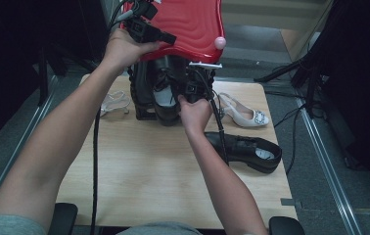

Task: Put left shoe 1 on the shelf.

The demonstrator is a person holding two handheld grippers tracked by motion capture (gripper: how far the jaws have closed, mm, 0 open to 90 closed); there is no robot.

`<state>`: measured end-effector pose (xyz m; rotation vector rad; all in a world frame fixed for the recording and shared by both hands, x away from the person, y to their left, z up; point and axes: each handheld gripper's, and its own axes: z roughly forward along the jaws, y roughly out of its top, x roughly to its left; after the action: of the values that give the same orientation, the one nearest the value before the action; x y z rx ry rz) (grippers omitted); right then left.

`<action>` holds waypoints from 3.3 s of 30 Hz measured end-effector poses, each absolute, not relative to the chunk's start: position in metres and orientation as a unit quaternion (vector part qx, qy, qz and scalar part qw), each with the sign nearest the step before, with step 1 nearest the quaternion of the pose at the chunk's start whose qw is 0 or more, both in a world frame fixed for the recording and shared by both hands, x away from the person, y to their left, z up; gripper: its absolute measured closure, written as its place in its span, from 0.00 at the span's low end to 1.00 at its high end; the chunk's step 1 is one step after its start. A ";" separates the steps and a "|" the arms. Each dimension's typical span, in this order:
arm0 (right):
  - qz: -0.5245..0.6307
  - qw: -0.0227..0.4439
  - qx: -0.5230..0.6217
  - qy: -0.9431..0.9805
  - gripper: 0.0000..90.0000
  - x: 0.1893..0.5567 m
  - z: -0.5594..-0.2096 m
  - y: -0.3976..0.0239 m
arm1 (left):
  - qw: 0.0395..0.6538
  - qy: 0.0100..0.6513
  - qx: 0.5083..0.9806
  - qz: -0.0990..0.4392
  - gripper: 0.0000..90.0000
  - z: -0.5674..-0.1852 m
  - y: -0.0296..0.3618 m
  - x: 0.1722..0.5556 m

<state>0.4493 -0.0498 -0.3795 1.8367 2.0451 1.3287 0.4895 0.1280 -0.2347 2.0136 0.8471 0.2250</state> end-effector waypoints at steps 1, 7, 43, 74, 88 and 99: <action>0.435 0.049 0.608 0.662 0.97 0.452 -0.381 -0.047 | 0.456 0.344 0.816 0.091 1.00 -0.235 0.128 0.490; 0.449 0.052 0.621 0.640 0.97 0.460 -0.387 -0.031 | 0.457 0.342 0.816 0.089 1.00 -0.235 0.129 0.490; 0.454 0.071 0.561 0.688 0.58 0.446 -0.382 -0.036 | 0.458 0.347 0.814 0.088 1.00 -0.236 0.129 0.489; 0.457 0.019 0.469 0.755 0.71 0.377 -0.399 -0.069 | 0.457 0.352 0.812 0.088 1.00 -0.236 0.129 0.490; 0.486 0.002 0.441 0.754 1.00 0.382 -0.422 -0.048 | 0.455 0.349 0.815 0.089 1.00 -0.235 0.129 0.490; 0.468 0.013 0.440 0.767 1.00 0.392 -0.409 -0.034 | 0.455 0.347 0.815 0.086 1.00 -0.235 0.130 0.490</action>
<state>0.3917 -0.0338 -0.4092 1.3701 2.3887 1.4584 0.4898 0.1297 -0.2350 2.0112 0.8567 0.2129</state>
